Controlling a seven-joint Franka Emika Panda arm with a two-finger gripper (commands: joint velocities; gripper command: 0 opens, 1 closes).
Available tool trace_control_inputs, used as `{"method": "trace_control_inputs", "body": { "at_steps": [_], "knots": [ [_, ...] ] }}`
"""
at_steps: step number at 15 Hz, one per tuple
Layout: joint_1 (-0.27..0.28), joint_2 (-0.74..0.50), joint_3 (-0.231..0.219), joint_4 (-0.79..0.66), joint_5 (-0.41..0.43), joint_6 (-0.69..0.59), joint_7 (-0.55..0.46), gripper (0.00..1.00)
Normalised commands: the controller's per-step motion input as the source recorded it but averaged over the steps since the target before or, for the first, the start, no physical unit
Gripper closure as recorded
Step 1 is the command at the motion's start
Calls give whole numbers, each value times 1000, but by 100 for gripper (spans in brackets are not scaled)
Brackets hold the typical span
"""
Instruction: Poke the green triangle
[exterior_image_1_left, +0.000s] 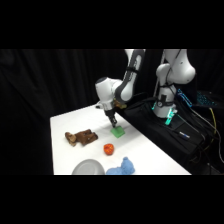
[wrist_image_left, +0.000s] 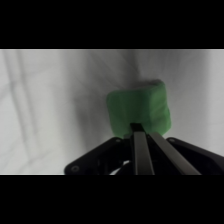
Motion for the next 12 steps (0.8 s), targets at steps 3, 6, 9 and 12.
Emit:
{"method": "trace_control_inputs", "body": {
  "at_steps": [3, 6, 9, 12],
  "knots": [
    [113, -608, -88, -163, -144, -399, 193, 99],
    [108, -624, -77, -154, -135, -373, 190, 93],
    [100, -611, -62, -188, -145, -293, 176, 58],
    [101, -591, -25, -215, -161, -207, 237, 24]
  ]
}}
